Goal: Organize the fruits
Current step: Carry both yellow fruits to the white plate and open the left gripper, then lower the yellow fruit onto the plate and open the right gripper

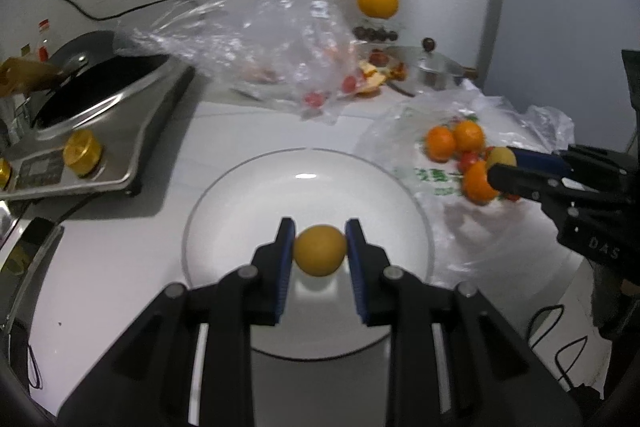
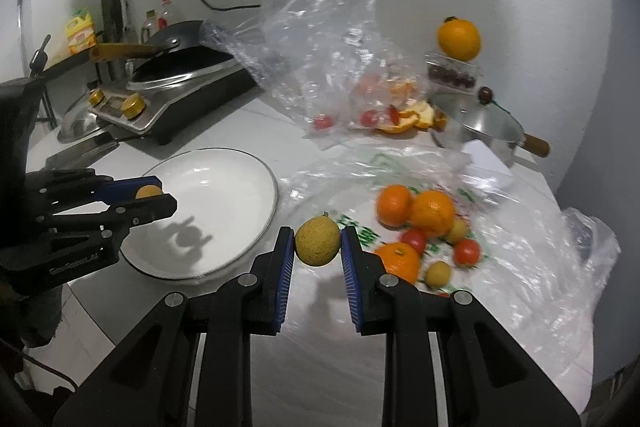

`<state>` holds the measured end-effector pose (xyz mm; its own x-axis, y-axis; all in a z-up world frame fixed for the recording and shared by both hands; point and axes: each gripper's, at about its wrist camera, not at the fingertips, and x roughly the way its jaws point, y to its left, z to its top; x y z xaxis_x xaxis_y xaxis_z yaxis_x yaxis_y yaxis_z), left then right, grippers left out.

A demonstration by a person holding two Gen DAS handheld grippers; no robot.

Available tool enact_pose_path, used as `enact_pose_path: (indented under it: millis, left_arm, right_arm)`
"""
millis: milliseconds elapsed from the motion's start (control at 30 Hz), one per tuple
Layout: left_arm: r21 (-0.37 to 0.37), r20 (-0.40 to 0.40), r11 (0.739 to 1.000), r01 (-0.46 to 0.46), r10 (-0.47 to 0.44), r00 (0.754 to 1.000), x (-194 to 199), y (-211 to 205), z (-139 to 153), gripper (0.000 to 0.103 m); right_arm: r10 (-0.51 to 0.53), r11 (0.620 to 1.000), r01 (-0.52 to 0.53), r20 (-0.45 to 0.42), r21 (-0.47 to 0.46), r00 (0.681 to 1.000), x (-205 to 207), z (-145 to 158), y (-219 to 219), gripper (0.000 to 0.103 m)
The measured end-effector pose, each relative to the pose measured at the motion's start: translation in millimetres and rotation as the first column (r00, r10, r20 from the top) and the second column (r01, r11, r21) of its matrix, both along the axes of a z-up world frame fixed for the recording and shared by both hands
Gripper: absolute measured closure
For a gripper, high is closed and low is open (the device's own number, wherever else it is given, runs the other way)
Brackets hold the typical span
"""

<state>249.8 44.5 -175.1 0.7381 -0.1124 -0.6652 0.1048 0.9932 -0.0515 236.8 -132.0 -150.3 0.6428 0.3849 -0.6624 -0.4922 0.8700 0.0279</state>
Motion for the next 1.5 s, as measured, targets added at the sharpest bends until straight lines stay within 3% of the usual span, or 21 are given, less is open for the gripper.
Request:
enact_pose_path:
  millis: [367,833,1500]
  left_arm:
    - [0.075,-0.011,0.995,-0.065,0.066,0.998,4.6,33.9,-17.5,0.076]
    - [-0.001,-0.019,0.997,-0.075,0.075,0.997,9.7,58.1,-14.8,0.07]
    - [0.01,-0.014,0.982,-0.189,0.189,0.982,-5.5,98.1,-10.1,0.068]
  right_arm:
    - [0.06,0.998,-0.061,-0.023,-0.012,0.998,9.0,-6.5,46.5,0.077]
    - [0.118,0.993,-0.118,-0.053,-0.007,0.992,24.7,-14.8,93.3,0.078]
    - [0.262,0.965,-0.259,-0.114,0.047,0.958,31.1,-27.6,164.5,0.078]
